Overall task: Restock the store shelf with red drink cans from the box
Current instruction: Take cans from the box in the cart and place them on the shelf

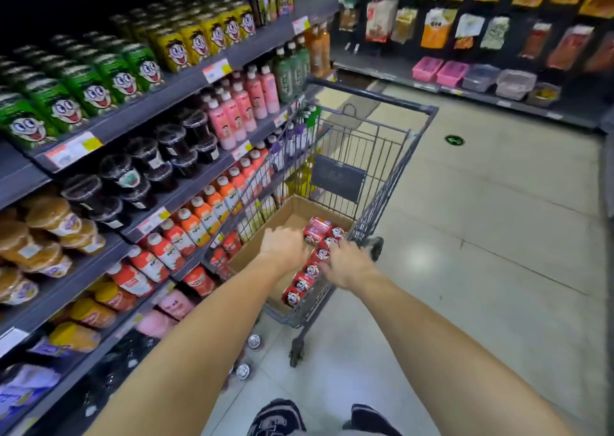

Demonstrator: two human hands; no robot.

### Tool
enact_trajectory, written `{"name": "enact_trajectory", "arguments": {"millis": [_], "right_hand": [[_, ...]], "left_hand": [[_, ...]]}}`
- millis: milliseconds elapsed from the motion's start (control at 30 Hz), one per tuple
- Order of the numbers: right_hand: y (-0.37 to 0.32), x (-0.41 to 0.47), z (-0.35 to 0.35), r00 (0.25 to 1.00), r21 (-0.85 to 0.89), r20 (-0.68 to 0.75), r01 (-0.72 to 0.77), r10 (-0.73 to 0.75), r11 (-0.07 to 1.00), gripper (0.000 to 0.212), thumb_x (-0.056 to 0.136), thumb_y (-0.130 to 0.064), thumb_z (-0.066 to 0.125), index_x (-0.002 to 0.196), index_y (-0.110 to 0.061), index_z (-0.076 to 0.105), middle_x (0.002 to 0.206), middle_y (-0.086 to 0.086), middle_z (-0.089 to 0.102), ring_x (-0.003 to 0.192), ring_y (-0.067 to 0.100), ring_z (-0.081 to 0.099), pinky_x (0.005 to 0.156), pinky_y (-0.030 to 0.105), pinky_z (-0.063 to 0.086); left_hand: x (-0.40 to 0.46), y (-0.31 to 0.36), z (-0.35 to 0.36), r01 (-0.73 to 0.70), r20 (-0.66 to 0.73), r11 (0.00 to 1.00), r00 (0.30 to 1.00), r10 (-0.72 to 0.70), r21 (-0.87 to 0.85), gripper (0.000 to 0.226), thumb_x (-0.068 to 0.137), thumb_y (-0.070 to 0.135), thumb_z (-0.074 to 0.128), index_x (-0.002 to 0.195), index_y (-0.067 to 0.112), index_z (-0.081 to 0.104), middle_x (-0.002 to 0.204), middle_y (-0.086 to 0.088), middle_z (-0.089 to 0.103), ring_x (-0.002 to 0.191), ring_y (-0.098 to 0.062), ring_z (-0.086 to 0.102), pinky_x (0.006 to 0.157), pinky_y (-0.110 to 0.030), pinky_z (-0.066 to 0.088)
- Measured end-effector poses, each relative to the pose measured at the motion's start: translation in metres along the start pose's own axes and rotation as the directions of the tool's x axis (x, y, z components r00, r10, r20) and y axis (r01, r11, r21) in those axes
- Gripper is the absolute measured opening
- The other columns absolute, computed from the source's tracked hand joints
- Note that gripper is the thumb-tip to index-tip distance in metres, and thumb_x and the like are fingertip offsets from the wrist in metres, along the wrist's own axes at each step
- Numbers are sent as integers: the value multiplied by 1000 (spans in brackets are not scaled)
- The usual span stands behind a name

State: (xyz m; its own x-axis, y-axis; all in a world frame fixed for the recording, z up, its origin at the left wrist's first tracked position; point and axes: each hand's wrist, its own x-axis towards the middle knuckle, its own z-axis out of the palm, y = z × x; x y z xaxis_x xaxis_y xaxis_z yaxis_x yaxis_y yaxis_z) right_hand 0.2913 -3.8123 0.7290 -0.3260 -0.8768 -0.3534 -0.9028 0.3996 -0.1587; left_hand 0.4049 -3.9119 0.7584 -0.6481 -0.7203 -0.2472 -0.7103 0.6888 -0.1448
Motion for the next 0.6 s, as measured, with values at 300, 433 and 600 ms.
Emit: {"name": "enact_trajectory", "arguments": {"millis": [300, 433, 600], "right_hand": [[66, 36, -15, 999, 78, -14, -39, 40, 996, 54, 100, -48, 42, 138, -9, 48, 139, 15, 49, 129, 33, 46, 110, 47, 35], [95, 67, -23, 999, 76, -13, -41, 42, 996, 56, 100, -49, 42, 138, -9, 47, 138, 16, 49, 129, 34, 46, 109, 45, 35], [134, 127, -47, 999, 60, 10, -47, 47, 997, 54, 100, -48, 43, 136, -9, 48, 135, 16, 52, 126, 34, 49, 105, 43, 39]], "left_hand": [[71, 53, -3, -41, 88, 999, 995, 39, 18, 37, 95, 40, 44, 119, 15, 58, 118, -8, 65, 113, -28, 58, 99, -42, 37], [121, 73, 9, -38, 144, 999, 989, 37, 2, 38, 95, 38, 46, 122, 15, 57, 118, -7, 65, 112, -26, 58, 97, -39, 38], [191, 88, 6, -7, 192, 997, 981, 22, -81, 36, 95, 40, 48, 117, 15, 62, 119, -6, 66, 111, -25, 62, 90, -32, 46]]}}
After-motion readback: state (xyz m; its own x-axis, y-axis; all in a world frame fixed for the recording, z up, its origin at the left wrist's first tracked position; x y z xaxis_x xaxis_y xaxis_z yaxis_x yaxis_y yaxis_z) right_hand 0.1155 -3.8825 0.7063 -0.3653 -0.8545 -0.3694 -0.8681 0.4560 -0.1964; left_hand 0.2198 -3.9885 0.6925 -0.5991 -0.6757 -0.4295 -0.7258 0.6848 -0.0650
